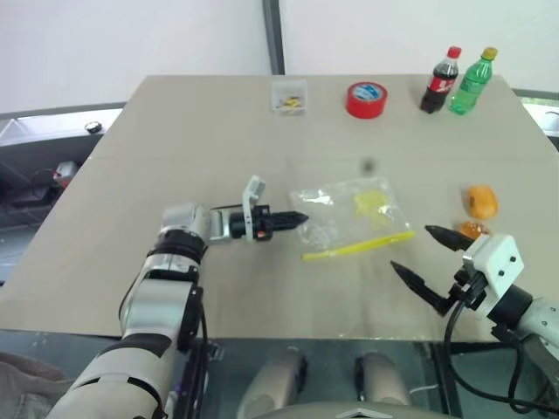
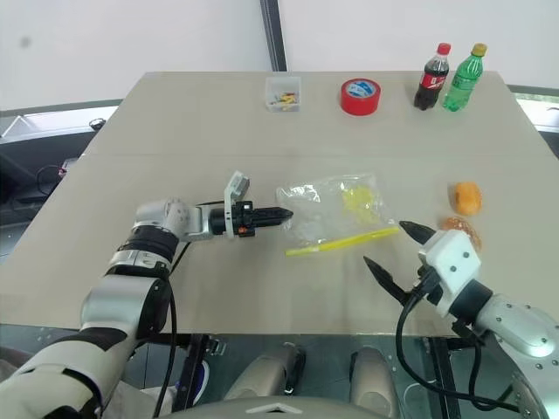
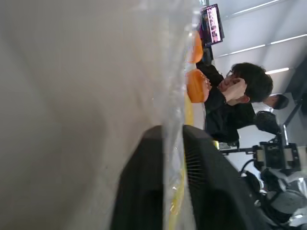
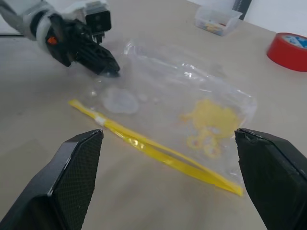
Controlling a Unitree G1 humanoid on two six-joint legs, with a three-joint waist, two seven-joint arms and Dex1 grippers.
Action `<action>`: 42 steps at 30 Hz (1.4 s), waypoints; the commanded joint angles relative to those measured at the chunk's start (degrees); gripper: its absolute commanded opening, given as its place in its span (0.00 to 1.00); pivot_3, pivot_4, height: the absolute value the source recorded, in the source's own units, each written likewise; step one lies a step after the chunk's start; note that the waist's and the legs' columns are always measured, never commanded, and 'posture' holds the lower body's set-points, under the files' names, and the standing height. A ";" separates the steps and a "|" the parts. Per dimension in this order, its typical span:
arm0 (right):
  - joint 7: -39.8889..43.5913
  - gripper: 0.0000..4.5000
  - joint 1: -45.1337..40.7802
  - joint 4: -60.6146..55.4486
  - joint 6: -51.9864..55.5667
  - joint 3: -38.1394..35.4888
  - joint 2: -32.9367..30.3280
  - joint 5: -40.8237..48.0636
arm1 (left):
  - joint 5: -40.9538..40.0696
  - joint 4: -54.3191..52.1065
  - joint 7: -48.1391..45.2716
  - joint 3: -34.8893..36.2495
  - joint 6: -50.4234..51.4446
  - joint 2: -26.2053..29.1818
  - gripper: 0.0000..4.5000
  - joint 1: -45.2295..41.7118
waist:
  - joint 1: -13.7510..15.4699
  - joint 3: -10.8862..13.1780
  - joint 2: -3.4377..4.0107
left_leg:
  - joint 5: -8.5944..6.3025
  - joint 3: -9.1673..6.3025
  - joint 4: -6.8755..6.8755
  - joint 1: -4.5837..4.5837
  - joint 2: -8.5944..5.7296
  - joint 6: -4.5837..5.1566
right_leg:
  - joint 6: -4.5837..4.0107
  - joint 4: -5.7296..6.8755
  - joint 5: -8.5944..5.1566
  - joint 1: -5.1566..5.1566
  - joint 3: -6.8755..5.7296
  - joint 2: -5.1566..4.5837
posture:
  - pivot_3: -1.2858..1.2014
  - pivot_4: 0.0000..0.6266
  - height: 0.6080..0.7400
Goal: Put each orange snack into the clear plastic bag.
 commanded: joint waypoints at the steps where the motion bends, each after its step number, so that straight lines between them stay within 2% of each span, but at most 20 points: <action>1: -3.73 1.00 -1.30 -2.53 -0.84 4.12 -1.00 -7.93 | -2.12 -4.10 2.65 0.71 8.57 -1.90 0.01 0.93 | -0.03 0.01 -0.01 | 0.00 0.00 0.00 0.00 0.00 0.00 | 0.02 0.00 -0.01 0.00 0.00 0.01 | 0.52 0.24 1.00; 5: -6.02 1.00 -4.16 0.33 -2.73 12.89 -3.02 -19.56 | -7.94 -12.23 10.02 10.90 22.63 -4.17 0.01 -0.06 | -0.21 0.15 -0.25 | 0.03 0.01 0.02 -0.13 0.02 -0.05 | 0.07 0.00 -0.03 -0.15 0.04 0.04 | 0.52 0.24 1.00; 7: -7.38 1.00 -4.91 1.97 -3.41 16.05 -3.48 -24.79 | -11.28 -13.62 14.43 14.97 25.16 -5.14 0.01 -0.55 | -0.47 0.20 -0.36 | 0.14 0.00 0.07 -0.42 0.04 -0.24 | 0.05 0.01 -0.01 -0.38 0.05 0.09 | 0.52 0.24 1.00; 9: -8.29 1.00 -5.40 3.29 -4.43 17.98 -3.17 -28.15 | -16.14 -14.54 18.43 16.83 25.35 -5.44 0.01 -0.57 | -1.10 0.19 -0.40 | 0.15 0.01 0.13 -0.60 0.08 -0.27 | -0.20 0.10 0.14 -0.61 0.09 0.11 | 0.52 0.24 1.00; 14: -11.74 1.00 -5.31 7.93 -6.51 20.58 -1.77 -36.82 | -31.02 -14.87 32.38 21.31 25.35 -6.12 0.01 -1.57 | -1.52 0.20 -0.42 | 0.15 0.10 0.13 -0.71 0.09 -0.29 | -0.22 0.14 0.15 -0.77 0.22 0.08 | 0.52 0.24 1.00; 18: -16.05 1.00 -11.09 14.67 -6.67 22.66 3.41 -41.82 | -42.15 -17.01 42.16 21.27 25.35 -5.68 0.01 0.08 | -1.69 0.21 -0.49 | 0.16 0.20 0.19 -0.70 0.10 -0.29 | -0.22 0.24 0.17 -0.79 0.31 0.09 | 0.52 0.24 1.00; 24: -18.64 1.00 -17.30 25.49 -11.31 24.09 9.03 -44.09 | -51.47 -20.70 55.55 24.76 25.35 -7.54 0.01 3.04 | -1.61 0.20 -0.51 | 0.18 0.51 0.21 -0.68 0.11 -0.33 | -0.24 0.70 0.17 -1.07 0.65 0.09 | 0.52 0.24 1.00; 27: -18.79 0.80 -19.36 28.51 -13.06 22.20 11.47 -41.83 | -54.71 -21.91 61.08 27.09 25.15 -8.54 0.00 3.97 | -1.62 0.18 -0.55 | 0.18 0.54 0.23 -0.68 0.11 -0.33 | -0.25 0.75 0.17 -1.09 0.70 0.10 | 0.52 0.24 1.00; 30: -18.26 0.46 -21.29 30.76 -14.90 21.55 12.21 -41.40 | -59.25 -23.93 66.69 27.86 23.05 -9.14 0.00 5.29 | -1.77 0.18 -0.55 | 0.19 0.59 0.25 -0.67 0.12 -0.34 | -0.25 0.82 0.17 -1.12 0.76 0.11 | 0.52 0.24 1.00; 34: -17.83 0.07 -24.42 33.59 -16.52 20.72 12.62 -40.58 | -65.58 -26.94 73.05 27.32 18.96 -9.02 0.00 7.58 | -1.78 0.18 -0.55 | 0.19 0.64 0.26 -0.65 0.13 -0.34 | -0.26 0.85 0.18 -1.13 0.82 0.14 | 0.52 0.24 1.00; 35: -17.38 0.01 -25.57 34.11 -16.71 20.47 12.46 -40.35 | -66.87 -27.96 74.62 27.13 17.53 -8.82 0.00 8.19 | -1.76 0.18 -0.55 | 0.19 0.65 0.26 -0.64 0.14 -0.34 | -0.26 0.85 0.18 -1.13 0.83 0.15 | 0.52 0.24 1.00; 39: -14.76 0.01 -30.65 35.77 -17.94 19.47 11.69 -38.72 | -73.06 -30.26 79.57 25.92 11.98 -8.20 0.00 10.03 | -1.72 0.18 -0.55 | 0.19 0.70 0.27 -0.64 0.16 -0.34 | -0.27 0.86 0.19 -1.14 0.89 0.17 | 0.52 0.24 1.00; 41: -13.05 0.01 -33.97 37.36 -18.27 18.96 11.12 -37.74 | -69.52 -34.29 78.56 24.73 10.67 -6.76 0.00 11.10 | -1.86 0.18 -0.56 | 0.19 0.72 0.28 -0.64 0.17 -0.34 | -0.29 0.86 0.20 -1.15 0.91 0.18 | 0.52 0.24 1.00; 42: -11.61 0.00 -36.39 38.74 -18.19 18.65 10.72 -36.84 | -62.29 -39.42 75.14 22.05 8.85 -4.21 0.06 12.29 | -1.87 0.18 -0.56 | 0.19 0.77 0.27 -0.64 0.19 -0.34 | -0.30 0.85 0.20 -1.15 0.95 0.20 | 0.52 0.24 1.00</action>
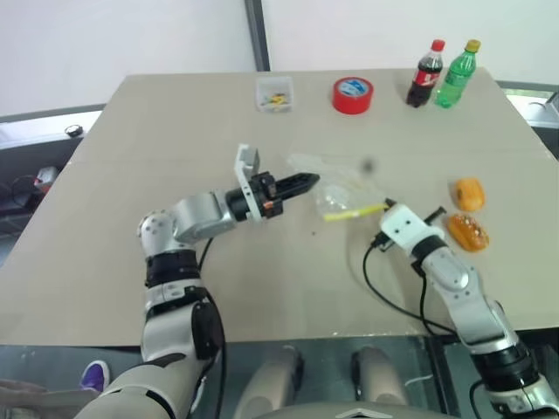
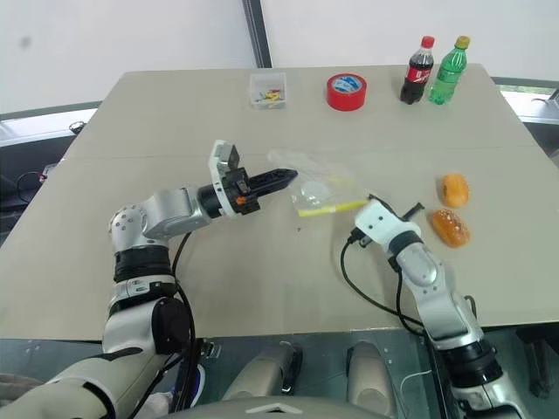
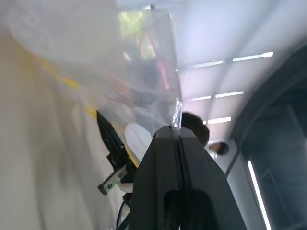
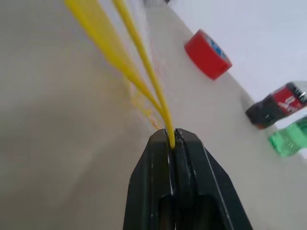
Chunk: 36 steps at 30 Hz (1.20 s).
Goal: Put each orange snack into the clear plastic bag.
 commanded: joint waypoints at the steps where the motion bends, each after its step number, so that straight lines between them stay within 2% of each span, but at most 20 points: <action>1: 3.30 0.00 -5.26 1.56 -1.53 -2.13 -1.29 2.39 | 12.29 -12.19 -6.31 -5.12 -4.70 5.32 0.12 1.97 | -0.03 0.01 -0.01 | 0.00 0.04 0.00 0.00 0.01 0.00 | -0.01 0.01 0.00 0.00 0.03 0.01 | 0.52 0.24 1.00; 4: 7.21 0.00 -11.96 7.00 -0.19 -1.91 -2.78 3.59 | 32.62 -25.95 -18.48 -16.51 -17.06 14.09 0.33 5.81 | -0.17 0.02 -0.02 | 0.00 0.20 -0.08 0.04 0.09 0.00 | -0.07 -0.03 0.04 -0.04 0.18 0.13 | 0.52 0.24 1.00; 5: 8.44 0.00 -14.33 9.29 0.06 -1.31 -3.55 2.97 | 42.74 -30.41 -21.88 -22.34 -24.52 18.29 0.40 7.14 | -0.22 0.03 -0.01 | -0.01 0.37 -0.14 0.07 0.17 -0.01 | -0.13 -0.06 0.07 -0.09 0.33 0.20 | 0.52 0.24 1.00; 8: 11.37 0.00 -20.20 14.59 1.92 -0.11 -4.18 2.69 | 64.36 -37.76 -28.45 -32.30 -43.19 25.62 0.70 10.28 | 0.05 0.03 0.00 | -0.01 0.61 -0.26 0.10 0.28 -0.01 | -0.22 -0.19 0.14 -0.16 0.52 0.29 | 0.52 0.24 1.00; 9: 11.88 0.00 -22.05 16.05 3.11 0.01 -3.81 2.81 | 69.23 -39.71 -29.70 -34.19 -47.12 27.33 0.77 11.37 | 0.09 0.03 0.00 | -0.01 0.67 -0.36 0.11 0.31 -0.01 | -0.27 -0.29 0.17 -0.16 0.52 0.31 | 0.52 0.24 1.00; 11: 13.26 0.00 -24.85 17.86 5.19 0.69 -3.27 2.74 | 75.57 -43.47 -32.32 -36.37 -51.90 29.64 0.77 13.17 | 0.13 0.03 0.00 | -0.01 0.68 -0.46 0.10 0.38 -0.01 | -0.30 -0.41 0.19 -0.19 0.53 0.34 | 0.52 0.24 1.00; 14: 14.14 0.00 -27.15 19.19 7.55 1.77 -2.48 1.94 | 80.28 -45.79 -34.99 -36.98 -56.04 29.66 0.77 14.61 | 0.11 0.03 0.00 | -0.01 0.67 -0.55 -0.01 0.41 0.01 | -0.29 -0.59 0.20 -0.27 0.53 0.34 | 0.52 0.24 1.00; 16: 13.92 0.00 -28.45 19.70 10.04 2.61 -1.14 1.24 | 78.41 -47.05 -35.35 -36.21 -52.89 27.31 0.77 14.94 | 0.11 0.03 0.00 | -0.01 0.65 -0.57 -0.10 0.41 0.01 | -0.28 -0.62 0.21 -0.36 0.52 0.34 | 0.52 0.24 1.00; 22: 13.85 0.00 -30.33 19.83 14.19 4.20 1.57 0.38 | 79.91 -48.35 -37.19 -37.87 -46.10 24.14 0.77 14.01 | -0.08 0.03 0.00 | -0.01 0.64 -0.56 -0.10 0.41 0.01 | -0.24 -0.60 0.24 -0.36 0.51 0.37 | 0.52 0.24 1.00; 36: 14.57 0.00 -30.94 15.59 19.04 5.56 3.93 -0.15 | 92.67 -40.70 -40.84 -41.97 -48.79 19.92 0.77 10.47 | -0.17 0.03 0.00 | -0.01 0.62 -0.47 -0.10 0.41 0.01 | -0.21 -0.52 0.27 -0.37 0.50 0.40 | 0.52 0.24 1.00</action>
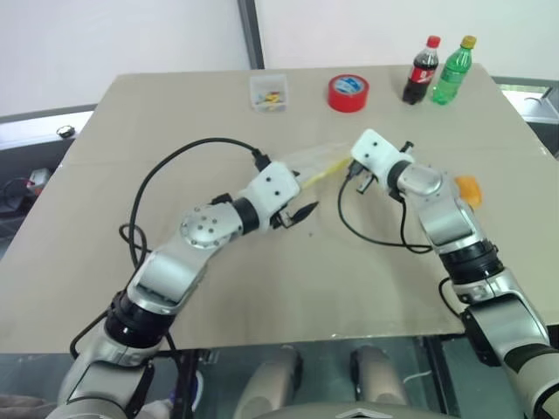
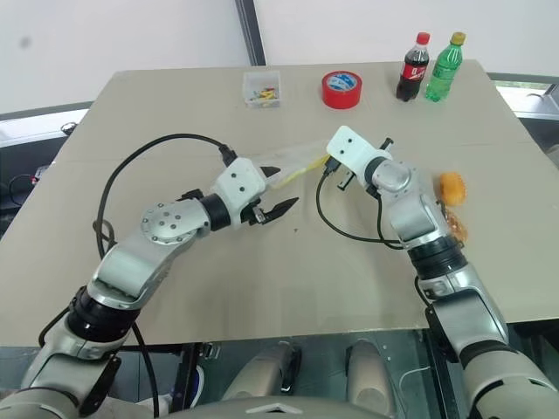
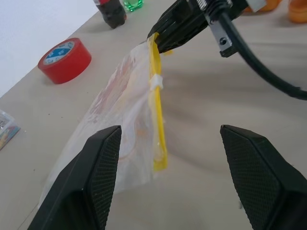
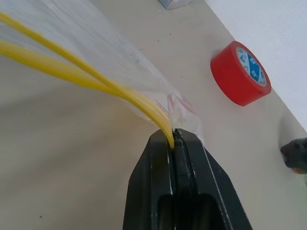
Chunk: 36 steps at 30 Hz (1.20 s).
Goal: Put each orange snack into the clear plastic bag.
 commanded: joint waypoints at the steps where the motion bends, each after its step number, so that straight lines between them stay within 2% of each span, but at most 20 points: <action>1: -0.36 0.00 -1.03 -3.26 0.90 0.17 0.33 -0.67 | 2.58 0.33 -0.73 0.23 -1.45 -1.36 0.77 -1.89 | 0.00 0.00 0.00 | 0.00 0.00 0.00 0.00 0.00 0.00 | 0.00 0.00 0.00 0.00 0.00 0.00 | 0.52 0.24 1.00; 4: -0.54 0.00 -0.60 -4.06 1.62 0.35 0.60 -0.83 | 4.06 1.44 -1.32 0.11 -1.29 -2.30 0.77 -2.58 | -0.01 0.00 0.00 | 0.00 0.00 0.02 0.00 0.00 0.00 | 0.00 0.02 0.00 0.00 0.00 0.00 | 0.52 0.24 1.00; 7: -0.92 0.00 -0.50 -4.70 2.58 0.40 0.83 -0.98 | 4.95 2.30 -2.29 -0.04 -1.55 -3.02 0.61 -3.03 | -0.08 0.00 0.00 | 0.00 0.00 0.02 0.00 0.00 0.00 | 0.00 0.05 0.00 -0.01 0.00 0.00 | 0.52 0.24 1.00; 13: -1.24 0.00 0.35 -6.76 4.38 0.23 0.62 -1.21 | 6.89 4.93 -4.12 0.36 -2.97 -3.37 0.02 -4.04 | -0.09 0.00 0.00 | 0.00 -0.01 0.06 0.00 0.00 0.00 | 0.00 0.10 0.00 -0.02 0.00 0.00 | 0.52 0.24 1.00; 17: -2.57 0.00 2.12 -9.35 4.76 -0.58 -0.23 -1.89 | 6.73 8.06 -6.63 2.50 -7.40 -2.13 0.02 -4.18 | -0.07 0.00 0.00 | 0.00 0.00 0.06 0.00 0.00 0.00 | 0.00 0.11 0.00 -0.04 0.00 -0.01 | 0.52 0.24 1.00; 19: -2.44 0.00 4.28 -12.00 5.31 -1.55 -0.88 -1.26 | 3.50 11.57 -9.78 5.06 -12.40 -2.64 0.02 -4.21 | -0.06 0.00 0.00 | 0.00 0.00 0.06 0.00 0.00 0.00 | 0.00 0.12 0.00 -0.05 0.00 -0.01 | 0.52 0.24 1.00; 23: 1.09 0.00 9.09 -19.88 9.27 -3.61 -3.35 1.64 | 3.25 18.20 -13.31 6.92 -19.28 -1.79 0.02 -4.78 | 0.13 0.00 0.00 | 0.00 -0.03 0.08 -0.02 0.00 0.00 | 0.00 0.11 0.00 -0.05 -0.02 -0.02 | 0.52 0.24 1.00; 26: -0.07 0.19 12.59 -25.72 13.49 -7.01 -2.55 3.68 | 3.82 22.17 -14.64 7.52 -24.12 -1.86 0.00 -5.60 | 0.22 0.00 0.00 | 0.00 -0.03 0.13 -0.04 -0.02 0.00 | 0.01 0.12 0.00 -0.04 -0.02 -0.04 | 0.52 0.24 1.00; 27: -0.74 0.30 13.77 -27.73 15.48 -8.62 -1.61 4.58 | 4.34 23.38 -14.78 7.53 -25.77 -1.94 0.00 -6.00 | 0.29 0.00 0.00 | 0.00 -0.05 0.13 -0.04 -0.02 0.00 | 0.01 0.12 0.01 -0.04 -0.03 -0.04 | 0.52 0.24 1.00; 30: 0.12 0.30 16.10 -32.77 20.93 -11.45 0.25 8.40 | 4.71 25.09 -15.35 7.76 -27.59 -2.35 0.00 -6.61 | 0.10 0.00 0.00 | 0.00 -0.07 0.13 -0.04 -0.02 0.00 | 0.01 0.16 0.00 -0.04 -0.04 -0.04 | 0.52 0.24 1.00; 34: 0.18 0.01 17.11 -37.66 29.35 -15.85 5.17 15.51 | 5.15 25.86 -15.66 7.84 -29.24 -2.72 0.00 -6.88 | -0.07 0.00 0.00 | 0.00 -0.06 0.14 -0.04 -0.01 0.00 | 0.01 0.19 0.01 -0.05 -0.03 -0.04 | 0.52 0.24 1.00; 36: -0.89 0.01 15.84 -38.90 33.42 -18.07 8.87 19.16 | 5.25 25.91 -16.03 7.94 -29.57 -2.78 0.00 -6.76 | -0.08 0.00 0.00 | 0.00 -0.06 0.15 -0.03 -0.01 0.01 | 0.01 0.22 0.00 -0.04 -0.03 -0.03 | 0.52 0.24 1.00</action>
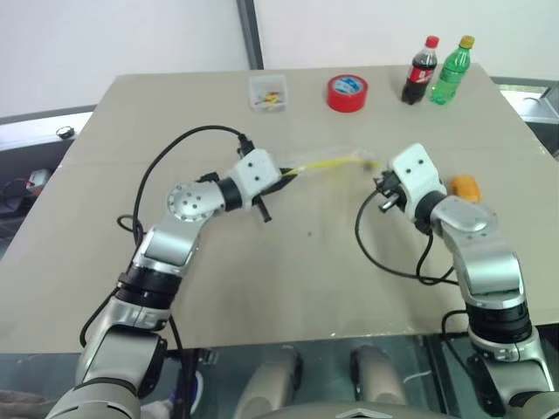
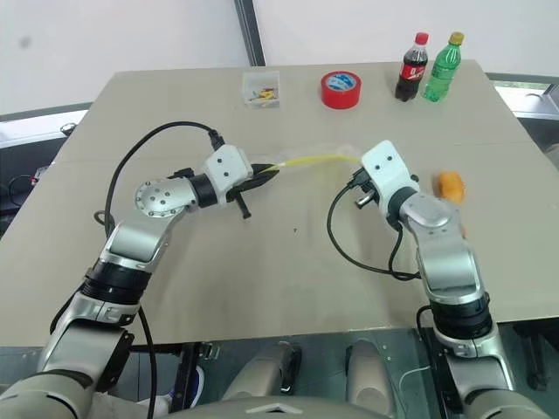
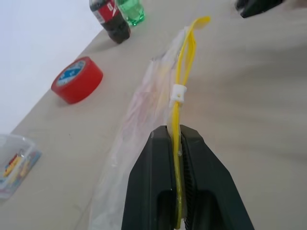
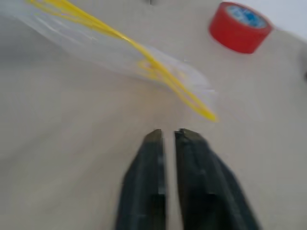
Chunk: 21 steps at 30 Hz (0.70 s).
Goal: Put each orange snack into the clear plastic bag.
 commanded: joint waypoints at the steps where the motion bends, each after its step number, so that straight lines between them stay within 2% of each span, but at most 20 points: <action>1: -1.40 0.01 -2.64 -4.37 6.33 -4.12 4.97 6.35 | 0.63 -0.37 -0.54 1.44 -2.19 0.16 0.00 -0.63 | -0.02 0.00 0.00 | 0.00 0.00 0.00 0.00 0.00 0.00 | 0.00 0.01 0.00 0.00 0.00 0.00 | 0.52 0.24 1.00; 7: -5.80 0.01 -8.14 -2.50 10.79 -6.50 15.41 13.34 | 0.75 -1.43 -1.16 1.27 -2.39 -0.15 0.00 0.01 | -0.38 0.00 0.01 | 0.00 -0.02 0.01 0.01 0.00 0.00 | 0.00 0.07 0.00 -0.02 -0.01 0.00 | 0.52 0.24 1.00; 11: -8.09 0.01 -10.09 -1.51 11.88 -7.22 18.89 16.33 | 0.95 -2.35 -1.46 1.29 -2.52 -0.16 0.00 0.45 | -0.83 0.00 0.02 | 0.00 -0.04 0.02 0.01 -0.01 0.00 | 0.00 0.08 0.00 -0.02 -0.01 -0.01 | 0.52 0.24 1.00; 14: -9.71 0.01 -10.55 -0.13 11.83 -6.72 20.19 17.86 | 0.80 -3.39 -1.54 1.28 -2.01 -0.47 0.00 0.71 | -1.15 0.00 0.02 | 0.00 -0.04 0.02 0.01 -0.01 0.00 | 0.00 0.10 0.00 -0.02 -0.01 -0.01 | 0.52 0.24 1.00; 21: -11.53 0.01 -8.72 1.14 10.21 -4.29 18.47 18.90 | 0.01 -5.12 -1.53 1.83 0.33 -1.01 0.00 0.96 | -1.31 -0.01 0.03 | 0.00 0.01 0.02 0.01 -0.01 0.00 | 0.00 0.27 0.00 -0.15 0.06 0.00 | 0.52 0.24 1.00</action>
